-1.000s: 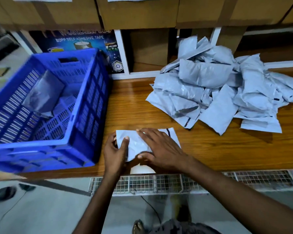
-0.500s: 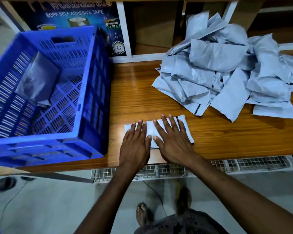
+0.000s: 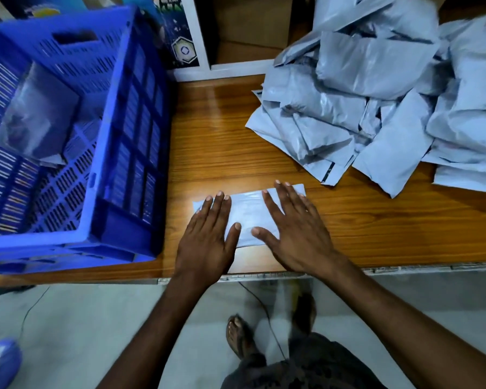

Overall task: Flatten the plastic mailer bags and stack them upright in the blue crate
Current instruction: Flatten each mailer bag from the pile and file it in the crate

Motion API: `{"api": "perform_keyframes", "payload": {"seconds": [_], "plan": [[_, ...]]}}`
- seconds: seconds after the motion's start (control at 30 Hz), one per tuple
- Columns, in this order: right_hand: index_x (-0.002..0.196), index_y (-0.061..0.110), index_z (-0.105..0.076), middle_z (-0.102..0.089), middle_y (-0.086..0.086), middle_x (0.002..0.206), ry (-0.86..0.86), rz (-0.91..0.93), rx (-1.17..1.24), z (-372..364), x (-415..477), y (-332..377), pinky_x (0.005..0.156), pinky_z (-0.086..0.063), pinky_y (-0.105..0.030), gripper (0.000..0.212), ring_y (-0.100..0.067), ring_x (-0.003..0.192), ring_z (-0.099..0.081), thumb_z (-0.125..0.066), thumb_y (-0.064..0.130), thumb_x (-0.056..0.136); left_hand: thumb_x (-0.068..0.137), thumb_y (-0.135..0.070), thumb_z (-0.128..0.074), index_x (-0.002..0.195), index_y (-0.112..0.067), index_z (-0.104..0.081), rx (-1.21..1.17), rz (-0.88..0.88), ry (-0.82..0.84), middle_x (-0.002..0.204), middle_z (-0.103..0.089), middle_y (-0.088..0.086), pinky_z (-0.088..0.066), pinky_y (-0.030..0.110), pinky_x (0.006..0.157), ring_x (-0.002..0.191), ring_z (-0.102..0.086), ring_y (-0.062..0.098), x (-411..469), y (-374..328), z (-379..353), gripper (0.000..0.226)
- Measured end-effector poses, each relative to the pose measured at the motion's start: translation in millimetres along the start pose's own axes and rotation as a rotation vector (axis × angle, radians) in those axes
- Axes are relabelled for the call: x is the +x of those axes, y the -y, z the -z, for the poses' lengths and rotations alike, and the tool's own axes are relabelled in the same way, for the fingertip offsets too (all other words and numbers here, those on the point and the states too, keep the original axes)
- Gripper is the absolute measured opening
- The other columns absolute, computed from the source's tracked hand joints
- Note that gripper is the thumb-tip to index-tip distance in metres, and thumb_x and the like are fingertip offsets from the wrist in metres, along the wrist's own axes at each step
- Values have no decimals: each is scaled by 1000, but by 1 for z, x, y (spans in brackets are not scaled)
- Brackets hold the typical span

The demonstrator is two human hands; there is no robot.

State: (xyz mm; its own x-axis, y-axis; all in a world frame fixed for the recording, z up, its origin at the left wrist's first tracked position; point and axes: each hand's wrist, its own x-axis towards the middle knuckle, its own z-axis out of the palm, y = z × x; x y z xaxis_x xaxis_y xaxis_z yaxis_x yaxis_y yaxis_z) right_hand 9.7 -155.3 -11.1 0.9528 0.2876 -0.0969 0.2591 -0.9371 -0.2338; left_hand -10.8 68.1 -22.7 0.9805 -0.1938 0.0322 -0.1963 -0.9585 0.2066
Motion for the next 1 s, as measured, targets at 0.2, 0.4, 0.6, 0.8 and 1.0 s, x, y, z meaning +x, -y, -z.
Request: {"api": "perform_keyframes", "payload": {"seconds": [0.2, 0.4, 0.6, 0.8, 1.0], "plan": [[160, 28, 16, 23, -4, 167, 48, -88, -86, 15, -11, -23, 124, 11, -49, 73, -19, 153, 23, -4, 68, 102, 105, -62, -13, 165, -25, -1, -47, 12, 118, 171, 6, -6, 12, 23, 122, 156, 13, 8, 0, 4, 13, 72], [161, 28, 13, 24, 1, 166, 122, 120, -40, 21, -32, 4, 126, 7, -46, 94, -12, 151, 27, -9, 86, 91, 103, -72, -18, 165, -26, -2, -25, -191, 158, 171, 9, -9, 0, 33, 128, 157, 14, 11, -25, 13, 22, 79], [162, 30, 8, 20, 2, 167, 186, 167, -125, 30, -79, 3, 127, -4, -40, 91, -16, 154, 18, -53, 53, 98, 103, -41, -59, 165, -19, -15, -51, -403, 160, 172, -7, 1, -19, 40, 128, 159, -2, 23, -54, 29, 19, 79], [139, 29, -61, -56, 5, 146, -42, 75, 94, 80, -92, 16, 97, -47, -28, 53, -16, 128, -55, -60, 3, 92, 79, 11, -68, 135, -25, -64, -321, -423, -83, 148, -54, -5, -55, 27, 89, 121, -62, 18, -55, 26, 60, 67], [119, 34, -70, -73, 7, 114, -194, -106, 418, 123, -55, 1, 81, -52, -32, 33, -12, 99, -66, -77, 37, 87, 98, -23, -68, 124, -27, -63, -714, -65, -314, 93, -71, -7, -52, 32, 74, 83, -67, 13, -16, 17, 89, 26]]}}
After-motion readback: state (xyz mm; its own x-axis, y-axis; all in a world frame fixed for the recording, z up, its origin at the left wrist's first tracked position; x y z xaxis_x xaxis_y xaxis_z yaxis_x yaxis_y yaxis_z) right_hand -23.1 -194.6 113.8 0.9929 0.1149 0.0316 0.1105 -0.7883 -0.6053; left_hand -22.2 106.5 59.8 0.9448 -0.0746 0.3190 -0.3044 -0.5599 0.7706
